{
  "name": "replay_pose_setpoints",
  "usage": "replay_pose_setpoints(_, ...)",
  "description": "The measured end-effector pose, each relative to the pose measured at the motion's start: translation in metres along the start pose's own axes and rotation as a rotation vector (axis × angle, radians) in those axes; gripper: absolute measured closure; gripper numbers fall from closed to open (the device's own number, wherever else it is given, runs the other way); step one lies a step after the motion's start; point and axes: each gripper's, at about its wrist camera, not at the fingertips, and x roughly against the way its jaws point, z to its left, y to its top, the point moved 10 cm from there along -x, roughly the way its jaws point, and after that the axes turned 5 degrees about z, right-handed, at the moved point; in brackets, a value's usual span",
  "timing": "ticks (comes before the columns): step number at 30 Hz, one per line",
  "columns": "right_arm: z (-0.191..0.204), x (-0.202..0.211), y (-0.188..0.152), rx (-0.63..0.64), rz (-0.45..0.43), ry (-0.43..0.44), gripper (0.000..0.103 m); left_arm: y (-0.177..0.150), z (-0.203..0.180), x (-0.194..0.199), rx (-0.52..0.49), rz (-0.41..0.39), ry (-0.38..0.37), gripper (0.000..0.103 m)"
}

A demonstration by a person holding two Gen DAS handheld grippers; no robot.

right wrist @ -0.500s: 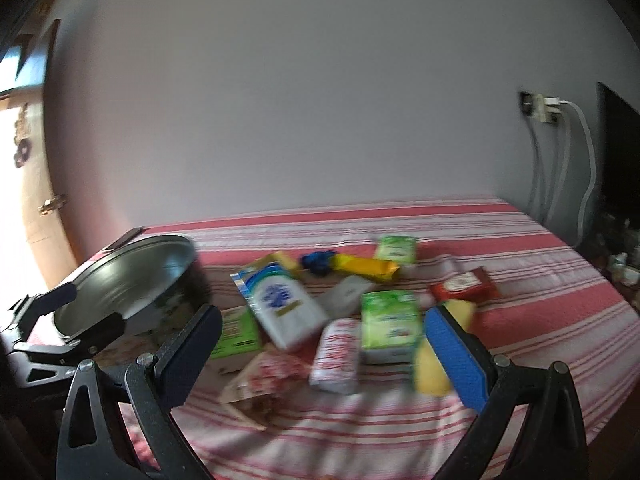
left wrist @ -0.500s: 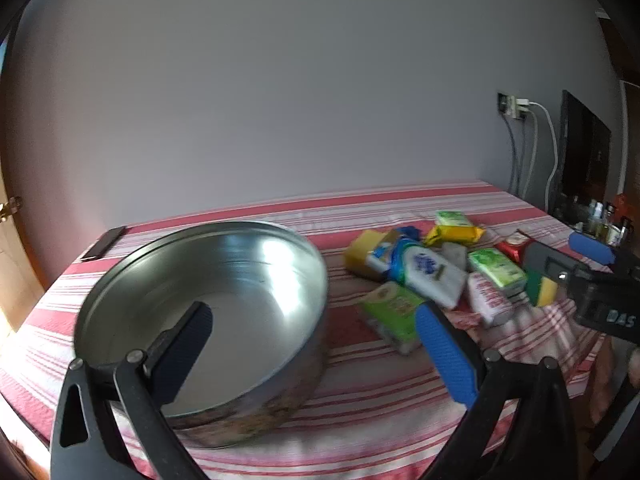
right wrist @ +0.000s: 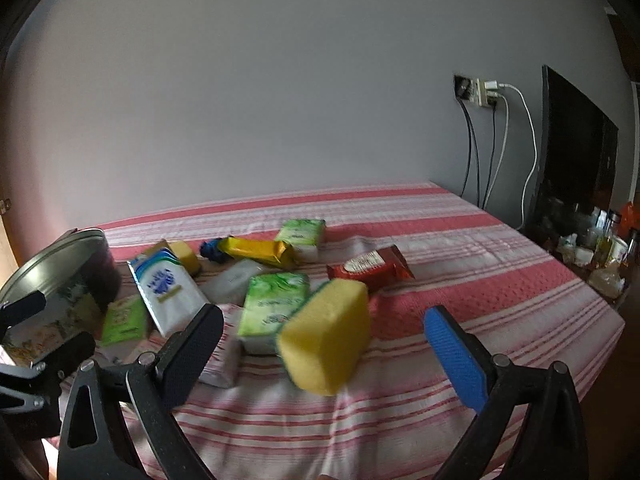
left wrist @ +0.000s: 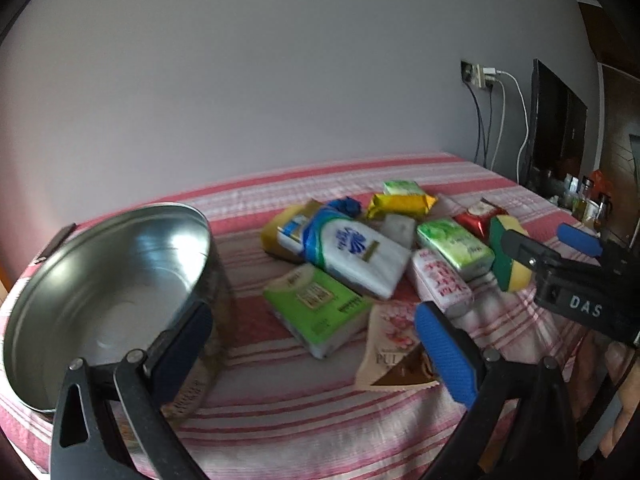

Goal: Organize objects
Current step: 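Grasp the yellow sponge with the right gripper while the left approaches the pink snack packet, then close the left gripper on the pink snack packet while the right lifts the sponge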

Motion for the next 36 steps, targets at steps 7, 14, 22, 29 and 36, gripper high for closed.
replay_pose_setpoints(7, 0.007, -0.008, -0.009, 0.015, 0.031, 0.012, 0.015, -0.009, -0.012, -0.002, -0.016, 0.020, -0.035, 0.012)
replay_pose_setpoints(14, -0.001, -0.014, -0.015, 0.018, 0.059, -0.017, 0.035, -0.017, -0.025, -0.011, -0.032, 0.062, -0.100, 0.022)
replay_pose_setpoints(22, -0.002, -0.023, -0.023, 0.019, 0.088, -0.011, 0.053, -0.019, -0.039, -0.025, -0.070, 0.084, -0.119, 0.031)
replay_pose_setpoints(29, -0.002, -0.019, -0.021, 0.019, 0.067, -0.005, 0.065, -0.018, -0.038, -0.025, -0.091, 0.068, -0.110, 0.050)
replay_pose_setpoints(36, -0.002, -0.018, -0.019, 0.022, 0.060, 0.004, 0.066, -0.020, -0.036, -0.022, -0.088, 0.077, -0.113, 0.047)
